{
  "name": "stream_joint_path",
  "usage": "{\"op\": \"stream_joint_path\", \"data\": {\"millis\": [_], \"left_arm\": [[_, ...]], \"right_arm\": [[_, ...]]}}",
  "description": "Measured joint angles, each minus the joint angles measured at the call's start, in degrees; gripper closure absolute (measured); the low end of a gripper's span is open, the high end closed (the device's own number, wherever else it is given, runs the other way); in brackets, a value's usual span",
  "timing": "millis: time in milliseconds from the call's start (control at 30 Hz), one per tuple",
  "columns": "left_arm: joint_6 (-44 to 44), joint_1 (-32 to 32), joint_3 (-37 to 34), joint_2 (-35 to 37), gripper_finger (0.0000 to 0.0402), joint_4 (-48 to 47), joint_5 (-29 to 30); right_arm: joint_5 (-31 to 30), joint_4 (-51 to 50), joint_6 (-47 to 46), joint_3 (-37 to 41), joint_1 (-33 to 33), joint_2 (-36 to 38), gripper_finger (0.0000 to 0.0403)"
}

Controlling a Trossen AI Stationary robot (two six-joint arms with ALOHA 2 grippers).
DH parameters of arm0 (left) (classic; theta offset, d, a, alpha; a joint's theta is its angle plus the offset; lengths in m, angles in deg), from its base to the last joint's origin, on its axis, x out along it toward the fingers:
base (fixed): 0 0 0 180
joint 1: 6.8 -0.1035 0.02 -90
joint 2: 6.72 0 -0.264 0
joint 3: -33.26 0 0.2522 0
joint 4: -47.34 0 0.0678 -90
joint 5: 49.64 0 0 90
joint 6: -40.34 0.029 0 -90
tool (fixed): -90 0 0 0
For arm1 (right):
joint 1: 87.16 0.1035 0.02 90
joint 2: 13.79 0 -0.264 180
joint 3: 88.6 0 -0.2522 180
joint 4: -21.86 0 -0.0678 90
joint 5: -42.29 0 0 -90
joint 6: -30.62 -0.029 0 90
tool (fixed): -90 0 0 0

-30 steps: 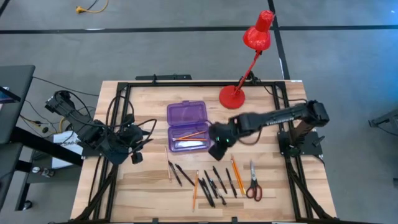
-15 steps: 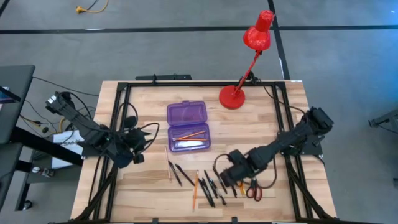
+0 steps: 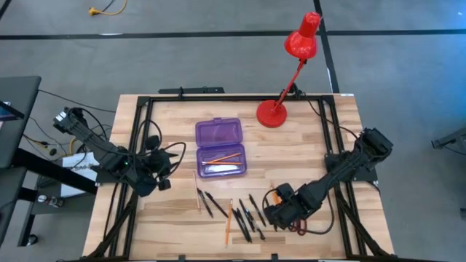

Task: Pick & place school supplies into a supply box
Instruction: Put the orange pencil into the purple supply box

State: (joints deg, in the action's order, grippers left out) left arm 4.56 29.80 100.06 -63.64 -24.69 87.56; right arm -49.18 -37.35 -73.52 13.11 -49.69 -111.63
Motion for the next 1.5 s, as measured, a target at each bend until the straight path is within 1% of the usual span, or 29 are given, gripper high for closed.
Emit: {"op": "stream_joint_path", "data": {"millis": [133, 233, 300, 367, 433, 500, 667, 967, 1300, 1367, 1500], "left_arm": [[-0.2, 0.0, 0.0, 0.0, 0.0299, 1.4, 0.0], [-0.2, 0.0, 0.0, 0.0, 0.0299, 2.4, 0.0], [-0.2, 0.0, 0.0, 0.0, 0.0299, 2.6, 0.0], [-0.2, 0.0, 0.0, 0.0, 0.0299, 2.6, 0.0], [-0.3, 0.0, 0.0, 0.0, 0.0299, 2.7, 0.0], [-0.4, 0.0, 0.0, 0.0, 0.0299, 2.7, 0.0], [-0.4, 0.0, 0.0, 0.0, 0.0299, 2.8, 0.1], [-0.5, 0.0, 0.0, 0.0, 0.0299, 2.8, 0.5], [-0.4, 0.0, 0.0, 0.0, 0.0299, 2.7, 2.7], [-0.2, 0.0, 0.0, 0.0, 0.0299, 2.7, 3.1], [-0.1, -0.1, 0.0, 0.0, 0.0299, 2.7, 3.1]], "right_arm": [[0.1, -0.1, -0.5, 0.1, 1.0, -1.0, 0.0329], [0.2, 1.6, -0.6, -0.1, 1.6, -2.1, 0.0329], [0.3, 0.7, -0.9, 0.0, 2.4, -2.4, 0.0329], [1.3, 2.8, -1.3, -0.2, 2.8, -3.6, 0.0329], [2.3, 1.5, -1.4, 0.1, 3.6, -4.4, 0.0329], [3.1, 4.2, -1.8, -0.1, 3.8, -5.6, 0.0329], [3.1, 6.2, -2.4, -0.1, 3.7, -7.5, 0.0329], [3.0, 2.0, -2.3, -0.1, 3.7, -7.1, 0.0329], [2.3, 1.0, -1.9, 0.0, 3.7, -7.2, 0.0329], [2.0, 1.4, -1.9, 0.6, 3.4, -7.2, 0.0329], [2.6, 5.8, -1.8, 2.9, 2.8, -7.2, 0.0329]]}}
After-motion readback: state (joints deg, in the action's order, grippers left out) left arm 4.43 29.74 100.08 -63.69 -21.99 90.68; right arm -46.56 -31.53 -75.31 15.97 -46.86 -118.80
